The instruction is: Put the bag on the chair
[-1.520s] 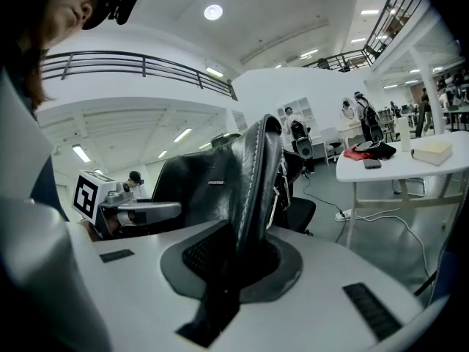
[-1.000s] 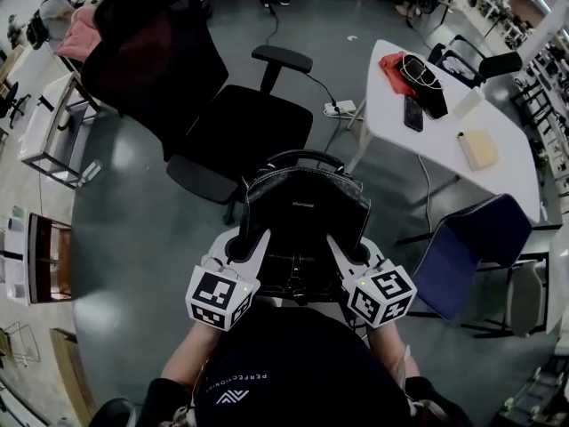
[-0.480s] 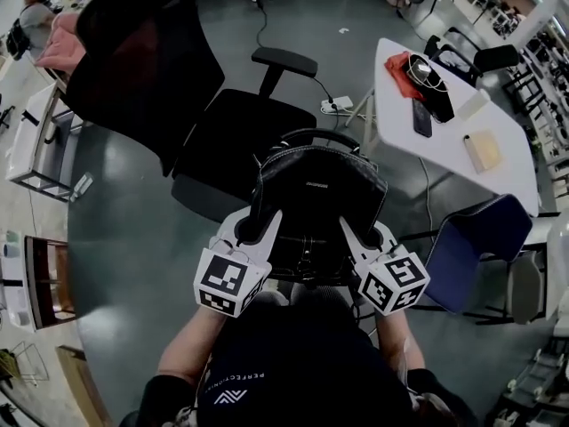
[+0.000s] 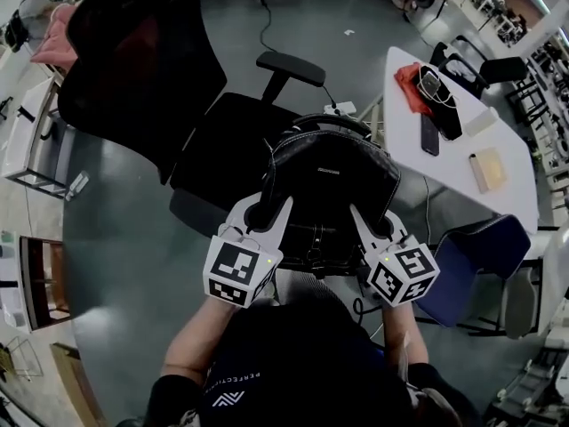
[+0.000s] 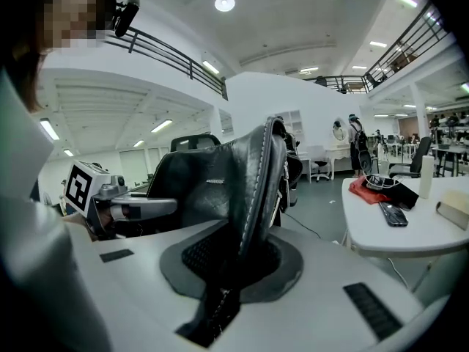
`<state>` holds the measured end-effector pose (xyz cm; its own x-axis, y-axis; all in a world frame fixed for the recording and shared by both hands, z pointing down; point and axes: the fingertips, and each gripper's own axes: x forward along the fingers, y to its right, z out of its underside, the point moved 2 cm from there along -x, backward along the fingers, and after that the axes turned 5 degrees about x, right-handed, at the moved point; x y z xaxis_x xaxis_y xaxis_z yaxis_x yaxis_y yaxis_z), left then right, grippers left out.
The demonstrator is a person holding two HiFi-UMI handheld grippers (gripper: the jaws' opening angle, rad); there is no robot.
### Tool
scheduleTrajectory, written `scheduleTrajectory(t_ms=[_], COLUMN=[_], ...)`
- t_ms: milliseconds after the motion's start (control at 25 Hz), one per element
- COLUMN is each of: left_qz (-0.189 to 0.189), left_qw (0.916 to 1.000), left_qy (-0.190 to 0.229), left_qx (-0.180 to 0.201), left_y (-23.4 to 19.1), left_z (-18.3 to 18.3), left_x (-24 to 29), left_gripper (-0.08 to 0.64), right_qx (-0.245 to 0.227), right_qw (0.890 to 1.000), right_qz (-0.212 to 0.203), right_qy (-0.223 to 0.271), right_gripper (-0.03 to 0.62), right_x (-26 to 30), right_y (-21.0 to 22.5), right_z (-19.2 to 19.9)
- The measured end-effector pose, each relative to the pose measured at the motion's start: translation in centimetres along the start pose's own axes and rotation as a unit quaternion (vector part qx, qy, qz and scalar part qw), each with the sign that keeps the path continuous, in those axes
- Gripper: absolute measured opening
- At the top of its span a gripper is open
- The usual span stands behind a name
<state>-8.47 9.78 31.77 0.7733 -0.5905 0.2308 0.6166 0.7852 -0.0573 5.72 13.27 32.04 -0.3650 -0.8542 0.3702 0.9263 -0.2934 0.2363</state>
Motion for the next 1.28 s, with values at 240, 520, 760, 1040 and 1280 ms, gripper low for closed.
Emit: scheduleTrajectory(t_ms=[240,520,760,1040,1280], left_qz=[-0.029,-0.067,-0.101,-0.124,-0.125], left_qw=[0.9995,0.9965,0.9923,0.9872,0.9849], left_qy=[-0.007,-0.026,-0.041,-0.067,-0.078], left_qx=[-0.014,-0.043,-0.059,-0.075,-0.090], left_y=[-3.8,-8.2,-12.1,-15.8,-18.2], left_z=[-0.5,0.0,1.7,4.9,8.5], left_x=[3.9,9.1,12.4,16.4,19.2], left_gripper=[0.034,0.034,0.035,0.035,0.035], right_qx=[-0.002,-0.001,-0.001,0.016,0.030], right_qw=[0.999,0.997,0.993,0.988,0.985], right_qz=[-0.031,-0.070,-0.105,-0.131,-0.136], right_qy=[-0.008,-0.040,-0.061,-0.085,-0.101], right_gripper=[0.041,0.041,0.041,0.041,0.041], right_x=[5.2,11.9,17.8,23.9,27.9], right_y=[2.8,6.8,9.2,12.1,14.3], right_z=[-2.0,-3.7,-3.6,-1.7,0.9])
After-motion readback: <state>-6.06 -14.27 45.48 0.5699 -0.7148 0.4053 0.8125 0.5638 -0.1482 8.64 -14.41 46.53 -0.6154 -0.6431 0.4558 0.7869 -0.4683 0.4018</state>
